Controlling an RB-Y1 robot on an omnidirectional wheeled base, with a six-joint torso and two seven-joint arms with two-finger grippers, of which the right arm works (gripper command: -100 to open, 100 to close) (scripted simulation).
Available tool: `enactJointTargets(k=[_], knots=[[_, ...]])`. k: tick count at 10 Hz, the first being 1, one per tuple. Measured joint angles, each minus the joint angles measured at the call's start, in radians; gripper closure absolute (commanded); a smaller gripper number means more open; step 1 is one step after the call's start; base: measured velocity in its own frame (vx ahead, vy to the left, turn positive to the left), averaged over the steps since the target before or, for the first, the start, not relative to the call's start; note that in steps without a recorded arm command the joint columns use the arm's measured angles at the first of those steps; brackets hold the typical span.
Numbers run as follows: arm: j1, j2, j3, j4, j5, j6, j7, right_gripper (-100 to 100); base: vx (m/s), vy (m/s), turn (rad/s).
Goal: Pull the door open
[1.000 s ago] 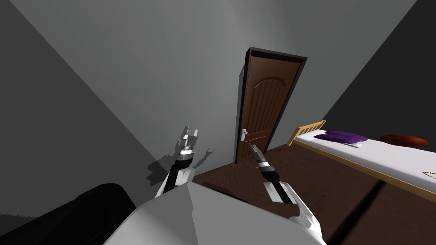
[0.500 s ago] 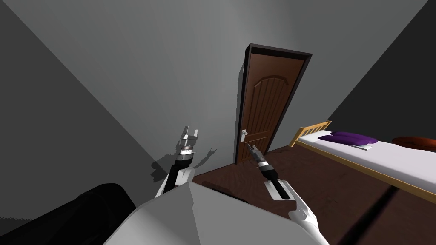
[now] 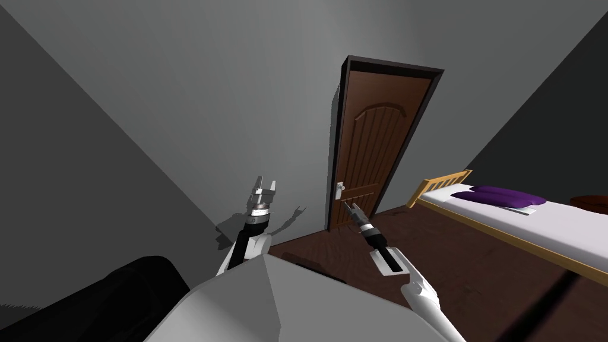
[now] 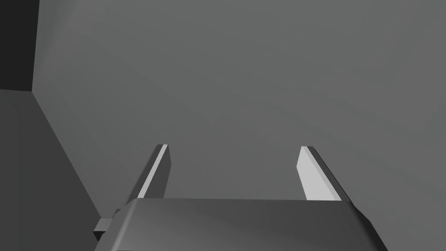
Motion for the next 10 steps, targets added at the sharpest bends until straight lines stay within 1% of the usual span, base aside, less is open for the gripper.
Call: enactJointTargets(k=[1, 2, 3, 5, 8, 9, 10], knots=[[-0.015, -0.006, 0.001, 0.032, 0.007, -0.005, 0.015, -100, 0.062, -0.07, 0.064], [-0.031, -0.019, 0.002, 0.053, 0.017, -0.007, 0.032, -100, 0.052, -0.049, 0.031], [-0.044, -0.023, 0.001, 0.083, 0.022, -0.013, 0.044, -100, 0.049, -0.048, 0.032], [-0.085, -0.044, 0.001, 0.148, 0.037, -0.026, 0.074, -100, 0.063, -0.053, 0.038], [-0.113, -0.059, 0.001, 0.213, 0.052, -0.036, 0.107, -100, 0.038, -0.043, 0.027], [-0.129, -0.064, 0.002, 0.239, 0.058, -0.04, 0.118, -100, 0.054, -0.053, 0.056], [-0.143, -0.075, 0.002, 0.265, 0.065, -0.044, 0.132, -100, 0.063, -0.081, 0.054]])
